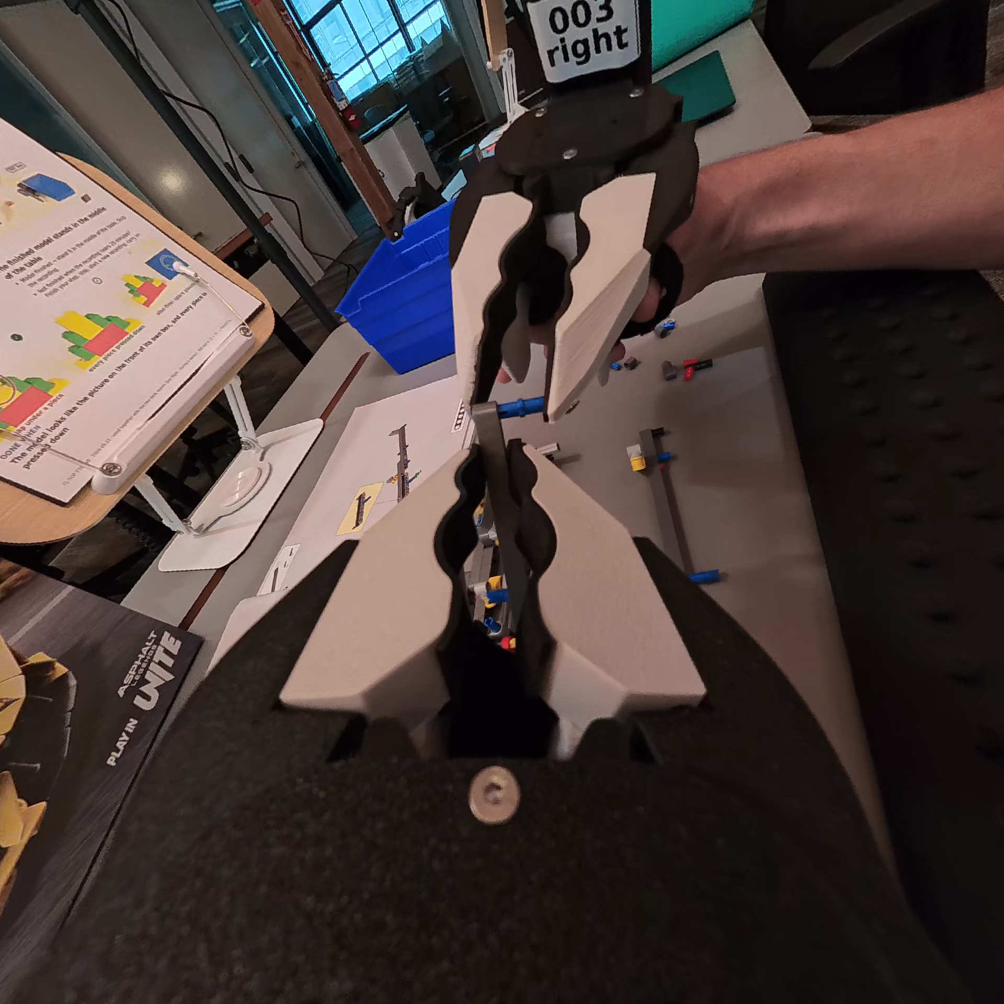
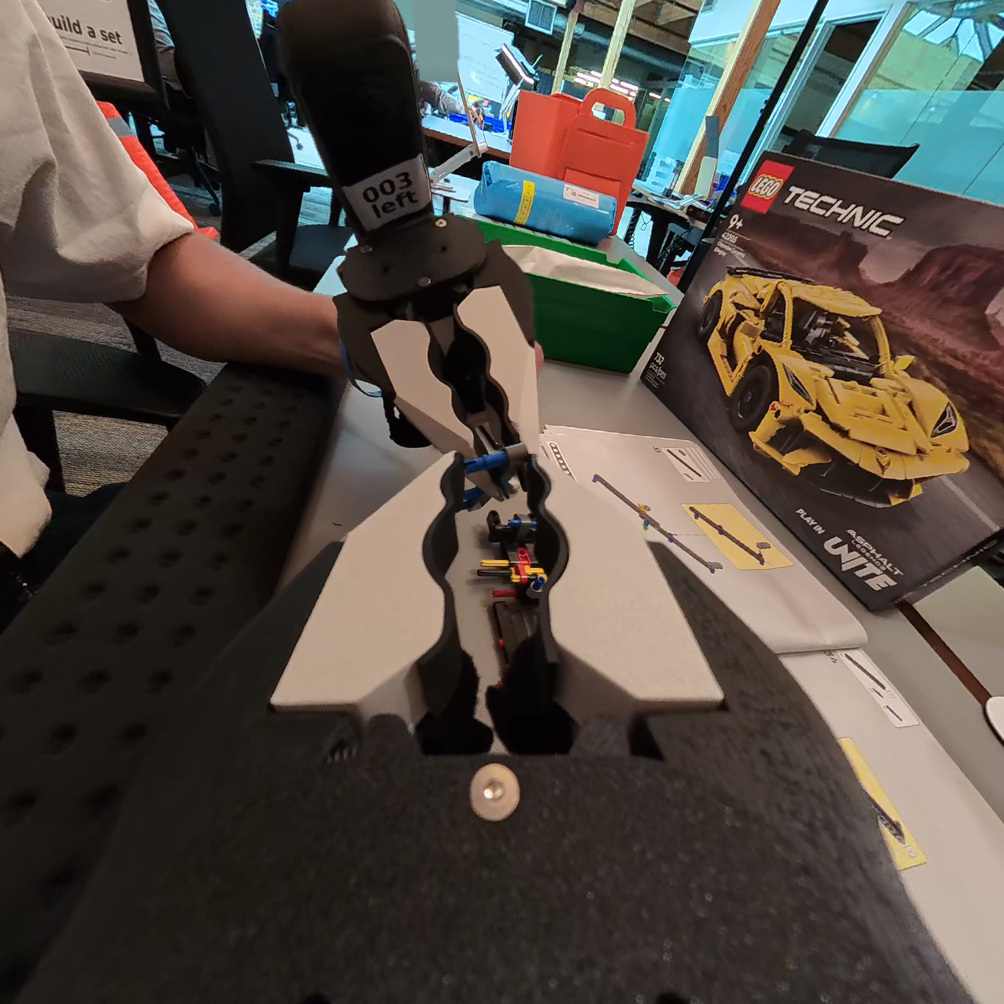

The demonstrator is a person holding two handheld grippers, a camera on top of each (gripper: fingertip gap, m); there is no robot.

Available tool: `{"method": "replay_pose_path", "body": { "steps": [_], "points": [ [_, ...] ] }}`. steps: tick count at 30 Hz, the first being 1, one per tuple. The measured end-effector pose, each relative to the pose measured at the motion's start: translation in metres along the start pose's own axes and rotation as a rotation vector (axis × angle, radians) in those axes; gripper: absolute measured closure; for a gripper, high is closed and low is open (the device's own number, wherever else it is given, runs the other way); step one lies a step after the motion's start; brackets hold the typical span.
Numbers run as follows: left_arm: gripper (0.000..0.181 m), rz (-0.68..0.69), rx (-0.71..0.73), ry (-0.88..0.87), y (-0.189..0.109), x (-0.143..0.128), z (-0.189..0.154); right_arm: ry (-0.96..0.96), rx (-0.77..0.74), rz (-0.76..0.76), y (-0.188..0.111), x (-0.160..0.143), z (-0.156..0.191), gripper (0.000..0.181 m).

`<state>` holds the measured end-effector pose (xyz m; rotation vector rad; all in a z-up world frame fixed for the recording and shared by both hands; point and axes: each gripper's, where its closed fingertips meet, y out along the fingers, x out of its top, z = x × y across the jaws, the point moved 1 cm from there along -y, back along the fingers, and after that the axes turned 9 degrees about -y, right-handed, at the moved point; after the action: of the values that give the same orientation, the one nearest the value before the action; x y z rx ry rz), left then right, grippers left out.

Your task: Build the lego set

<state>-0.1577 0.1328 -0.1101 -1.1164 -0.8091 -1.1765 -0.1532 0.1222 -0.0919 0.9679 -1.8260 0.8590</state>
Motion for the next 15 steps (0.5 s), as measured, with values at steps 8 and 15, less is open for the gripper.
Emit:
{"method": "replay_pose_path", "body": {
  "steps": [8, 15],
  "points": [
    [0.174, 0.004, 0.024, 0.015, 0.0007, -0.0001, 0.0005, 0.011, -0.005, -0.012, 0.0004, 0.0002, -0.0010, 0.160],
    [0.173, 0.028, 0.059, 0.086, 0.0044, -0.0019, -0.0040, 0.020, -0.007, -0.007, -0.0017, -0.0036, -0.0017, 0.168]
  ]
}}
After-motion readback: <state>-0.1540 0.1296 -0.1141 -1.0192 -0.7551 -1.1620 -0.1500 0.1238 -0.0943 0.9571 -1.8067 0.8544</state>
